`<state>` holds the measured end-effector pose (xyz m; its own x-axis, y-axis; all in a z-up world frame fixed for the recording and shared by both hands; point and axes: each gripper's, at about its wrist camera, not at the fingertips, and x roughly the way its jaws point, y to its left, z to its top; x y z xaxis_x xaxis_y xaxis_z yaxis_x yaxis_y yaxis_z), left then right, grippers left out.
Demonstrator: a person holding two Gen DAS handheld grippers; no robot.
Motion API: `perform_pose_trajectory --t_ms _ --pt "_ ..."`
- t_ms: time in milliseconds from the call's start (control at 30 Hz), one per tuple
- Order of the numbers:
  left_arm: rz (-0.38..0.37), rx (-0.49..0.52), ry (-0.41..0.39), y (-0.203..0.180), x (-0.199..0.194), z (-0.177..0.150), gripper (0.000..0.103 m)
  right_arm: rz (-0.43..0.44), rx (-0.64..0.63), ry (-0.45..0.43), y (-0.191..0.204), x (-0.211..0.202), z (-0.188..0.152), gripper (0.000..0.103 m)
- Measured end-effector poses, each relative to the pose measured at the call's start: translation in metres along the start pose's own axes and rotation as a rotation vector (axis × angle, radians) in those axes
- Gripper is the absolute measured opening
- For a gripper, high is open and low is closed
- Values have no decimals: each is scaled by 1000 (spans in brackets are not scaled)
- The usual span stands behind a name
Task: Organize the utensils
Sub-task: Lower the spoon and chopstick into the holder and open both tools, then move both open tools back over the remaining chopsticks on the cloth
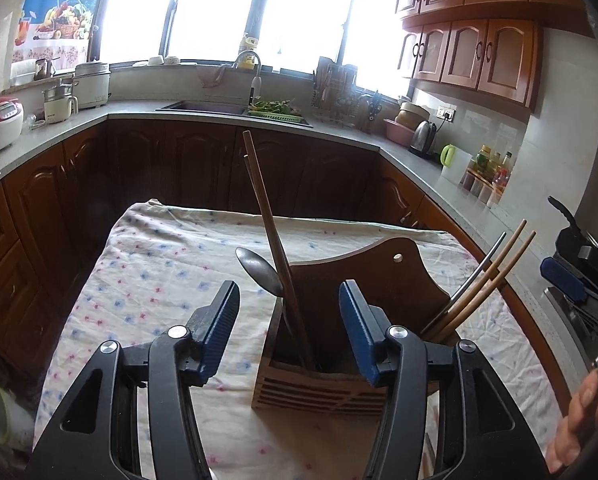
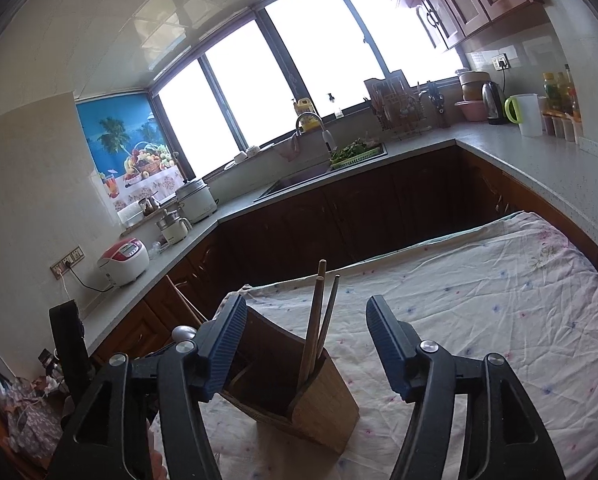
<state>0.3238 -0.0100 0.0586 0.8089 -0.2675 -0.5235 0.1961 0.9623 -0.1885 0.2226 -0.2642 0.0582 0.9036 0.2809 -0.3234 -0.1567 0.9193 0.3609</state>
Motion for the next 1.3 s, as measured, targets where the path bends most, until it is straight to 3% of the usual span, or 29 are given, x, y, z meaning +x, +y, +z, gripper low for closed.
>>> perform_pose_trajectory --t_ms 67,233,833,1300 --pt "9 -7 -6 2 -5 -2 66 10 11 -9 -2 -6 -3 89" --pt "1 -51 -8 6 -20 -10 79 11 25 -5 -6 -19 -10 97" --pt "-20 -76 58 2 -66 -63 82 -16 70 36 -20 -69 -52 98" --pt "-34 -68 199 -19 -77 -118 83 -143 86 139 -52 -91 -110 98"
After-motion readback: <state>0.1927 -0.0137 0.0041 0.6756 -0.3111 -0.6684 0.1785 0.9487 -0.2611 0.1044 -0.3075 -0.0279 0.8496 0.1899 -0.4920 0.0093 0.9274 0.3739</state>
